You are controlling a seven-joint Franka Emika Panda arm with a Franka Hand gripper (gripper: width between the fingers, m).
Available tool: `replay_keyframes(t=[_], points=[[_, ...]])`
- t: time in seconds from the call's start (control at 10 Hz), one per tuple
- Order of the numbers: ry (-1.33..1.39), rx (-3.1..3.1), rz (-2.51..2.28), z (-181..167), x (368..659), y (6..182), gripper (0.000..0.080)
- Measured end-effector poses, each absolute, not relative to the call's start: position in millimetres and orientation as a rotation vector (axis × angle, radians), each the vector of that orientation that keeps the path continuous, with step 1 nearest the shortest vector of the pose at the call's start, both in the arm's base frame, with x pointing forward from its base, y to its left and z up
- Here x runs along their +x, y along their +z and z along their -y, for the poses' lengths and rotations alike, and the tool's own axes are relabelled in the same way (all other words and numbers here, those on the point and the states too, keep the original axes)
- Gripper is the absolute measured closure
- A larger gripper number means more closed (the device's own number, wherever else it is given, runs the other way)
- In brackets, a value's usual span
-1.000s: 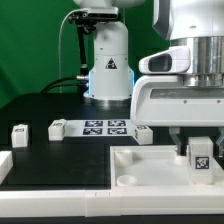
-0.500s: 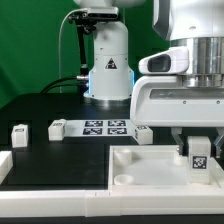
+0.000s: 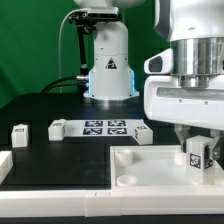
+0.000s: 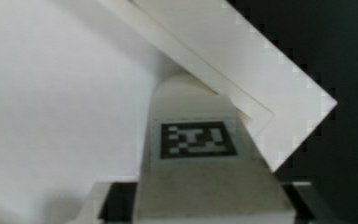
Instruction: Assemble one leg
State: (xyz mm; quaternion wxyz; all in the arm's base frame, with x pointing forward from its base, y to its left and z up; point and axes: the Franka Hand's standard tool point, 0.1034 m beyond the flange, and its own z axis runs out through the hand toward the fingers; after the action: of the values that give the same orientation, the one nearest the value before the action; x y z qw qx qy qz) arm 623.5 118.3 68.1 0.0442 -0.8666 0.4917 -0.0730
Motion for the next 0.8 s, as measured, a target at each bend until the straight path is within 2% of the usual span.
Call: replay_keyframes(t=[0.3,0.6,0.7,0.8], points=[[-0.198,-2.219,-2.047,-120.3,622.3,68.8,0.0506],[-0.194,-2.204,-2.059,-119.5,622.5,69.0,0.0496],[-0.196,-2.217,-2.046,-119.7,622.6,69.3,0.0322],[-0.204,-2.280,-1.977,-120.0,623.3,71.2,0.0322]])
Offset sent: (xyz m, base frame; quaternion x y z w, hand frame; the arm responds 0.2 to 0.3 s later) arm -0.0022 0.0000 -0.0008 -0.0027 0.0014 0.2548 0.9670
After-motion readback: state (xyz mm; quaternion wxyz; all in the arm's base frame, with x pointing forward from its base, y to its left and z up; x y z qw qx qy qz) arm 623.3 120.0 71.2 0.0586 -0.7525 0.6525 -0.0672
